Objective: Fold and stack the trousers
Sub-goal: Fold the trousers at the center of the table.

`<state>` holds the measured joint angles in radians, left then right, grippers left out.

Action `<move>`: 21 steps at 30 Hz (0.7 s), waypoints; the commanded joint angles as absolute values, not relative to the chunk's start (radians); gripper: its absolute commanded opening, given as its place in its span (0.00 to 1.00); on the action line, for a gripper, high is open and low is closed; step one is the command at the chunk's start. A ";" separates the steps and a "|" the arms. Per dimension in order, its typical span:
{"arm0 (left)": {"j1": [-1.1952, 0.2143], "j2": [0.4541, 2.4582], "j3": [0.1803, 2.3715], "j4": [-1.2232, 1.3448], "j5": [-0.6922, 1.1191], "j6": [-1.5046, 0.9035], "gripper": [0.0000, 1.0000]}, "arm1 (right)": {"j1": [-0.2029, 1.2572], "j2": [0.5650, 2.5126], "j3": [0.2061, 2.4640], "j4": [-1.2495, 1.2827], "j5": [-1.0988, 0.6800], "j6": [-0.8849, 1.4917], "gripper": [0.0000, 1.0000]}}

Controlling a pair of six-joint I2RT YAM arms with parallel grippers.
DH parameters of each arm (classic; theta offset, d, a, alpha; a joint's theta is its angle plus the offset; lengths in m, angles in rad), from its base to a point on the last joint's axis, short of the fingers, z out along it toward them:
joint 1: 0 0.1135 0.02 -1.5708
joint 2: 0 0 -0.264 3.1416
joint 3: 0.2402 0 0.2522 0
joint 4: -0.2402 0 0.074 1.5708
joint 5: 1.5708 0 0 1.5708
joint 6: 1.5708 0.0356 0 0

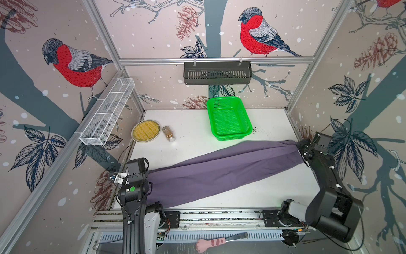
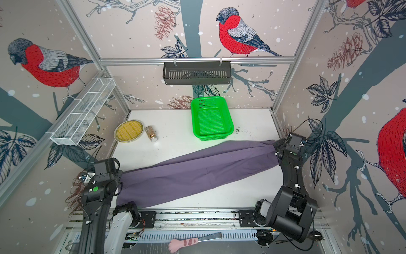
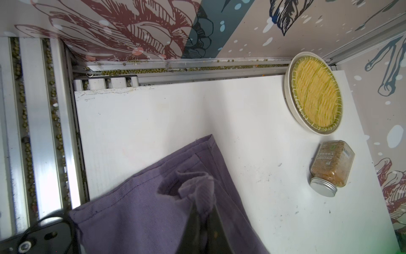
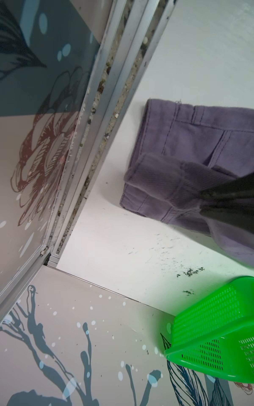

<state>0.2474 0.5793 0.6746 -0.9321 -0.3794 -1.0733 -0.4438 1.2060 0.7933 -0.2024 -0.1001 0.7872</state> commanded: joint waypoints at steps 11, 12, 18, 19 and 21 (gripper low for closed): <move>0.250 0.537 0.595 -1.017 -0.370 -1.210 0.01 | -0.463 1.067 0.629 -0.299 0.057 0.817 0.04; 0.250 0.537 0.590 -1.016 -0.363 -1.213 0.01 | -0.463 1.062 0.621 -0.308 0.075 0.823 0.05; 0.250 0.520 0.590 -1.034 -0.373 -1.235 0.03 | -0.463 1.064 0.573 -0.305 0.123 0.848 0.09; 0.250 0.513 0.597 -1.047 -0.385 -1.242 0.04 | -0.463 1.065 0.570 -0.308 0.128 0.848 0.13; 0.250 0.494 0.613 -1.058 -0.402 -1.244 0.08 | -0.463 1.062 0.565 -0.313 0.135 0.848 0.24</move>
<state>0.2478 0.5083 0.5930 -1.0237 -0.3588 -1.2266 -0.4618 1.0634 0.5697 -0.3054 0.0864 0.8379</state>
